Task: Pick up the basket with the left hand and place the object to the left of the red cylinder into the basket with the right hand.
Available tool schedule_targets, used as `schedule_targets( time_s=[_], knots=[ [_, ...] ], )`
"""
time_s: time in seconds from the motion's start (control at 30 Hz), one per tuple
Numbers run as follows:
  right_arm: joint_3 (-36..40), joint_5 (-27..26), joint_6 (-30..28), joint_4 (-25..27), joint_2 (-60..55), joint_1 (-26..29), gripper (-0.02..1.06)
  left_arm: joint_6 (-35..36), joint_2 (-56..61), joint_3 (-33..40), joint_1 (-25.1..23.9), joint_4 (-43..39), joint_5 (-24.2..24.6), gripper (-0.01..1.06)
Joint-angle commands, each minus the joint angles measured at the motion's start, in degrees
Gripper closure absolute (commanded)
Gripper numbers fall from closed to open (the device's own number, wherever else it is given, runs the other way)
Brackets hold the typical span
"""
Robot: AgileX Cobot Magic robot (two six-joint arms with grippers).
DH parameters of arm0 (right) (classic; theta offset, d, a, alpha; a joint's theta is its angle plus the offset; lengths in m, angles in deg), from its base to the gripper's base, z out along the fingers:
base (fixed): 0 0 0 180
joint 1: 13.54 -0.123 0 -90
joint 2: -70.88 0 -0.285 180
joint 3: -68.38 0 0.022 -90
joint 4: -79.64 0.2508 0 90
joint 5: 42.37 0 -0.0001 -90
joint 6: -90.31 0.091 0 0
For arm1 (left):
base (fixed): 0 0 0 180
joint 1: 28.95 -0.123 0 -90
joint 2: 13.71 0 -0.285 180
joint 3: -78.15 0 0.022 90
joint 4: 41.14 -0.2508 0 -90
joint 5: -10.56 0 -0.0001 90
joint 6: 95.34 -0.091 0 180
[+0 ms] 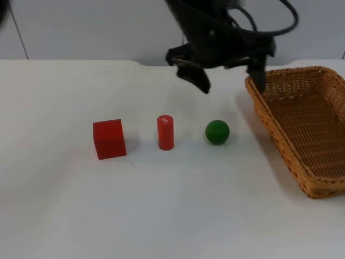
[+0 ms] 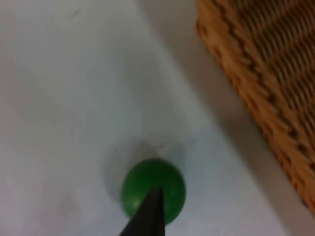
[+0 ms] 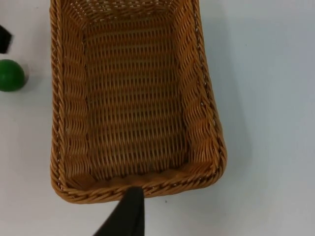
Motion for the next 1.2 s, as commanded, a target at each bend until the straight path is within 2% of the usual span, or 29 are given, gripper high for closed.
schedule_targets(
  time_s=[0.0,0.23,0.37,0.67,0.83,0.87,0.97,1.03,1.07,1.17],
  knots=[
    [-0.4,-0.5,-0.2,-0.4,0.0,0.4,-0.01,2.4,-2.5,-3.6,1.4,-1.1,0.8,0.16],
    [-0.4,-0.6,-0.2,-0.4,0.0,0.4,-0.01,6.8,-8.7,-10.5,4.9,-1.7,-0.3,0.16],
    [-0.4,-0.5,-0.2,-0.4,0.0,0.4,-0.01,9.9,-10.8,-10.8,6.0,-2.2,-1.8,0.19],
    [-0.4,-0.6,-0.2,-0.4,0.0,0.4,-0.01,10.7,-12.6,-11.2,6.5,-1.4,-4.3,0.22],
    [-0.4,-0.6,-0.2,-0.4,0.0,0.4,-0.01,12.0,-14.3,-11.2,7.8,-1.1,-5.4,0.45],
    [-0.4,-0.6,-0.2,-0.4,0.0,0.4,-0.01,12.0,-14.3,-11.2,7.8,-1.1,-5.4,0.45],
    [-0.4,-0.5,-0.2,-0.4,0.0,0.4,-0.01,12.0,-14.9,-11.2,8.2,-1.1,-6.0,0.62],
    [-0.4,-0.4,-0.2,-0.4,0.0,0.4,-0.01,12.0,-14.9,-11.2,8.2,-1.0,-6.1,0.65],
    [-0.4,-0.4,-0.2,-0.4,0.0,0.4,-0.01,12.0,-15.0,-11.2,8.2,-0.5,-6.1,0.70],
    [-0.4,-0.4,-0.2,-0.4,0.0,0.4,-0.01,12.0,-15.0,-11.2,8.2,0.4,-6.5,1.01]
  ],
)
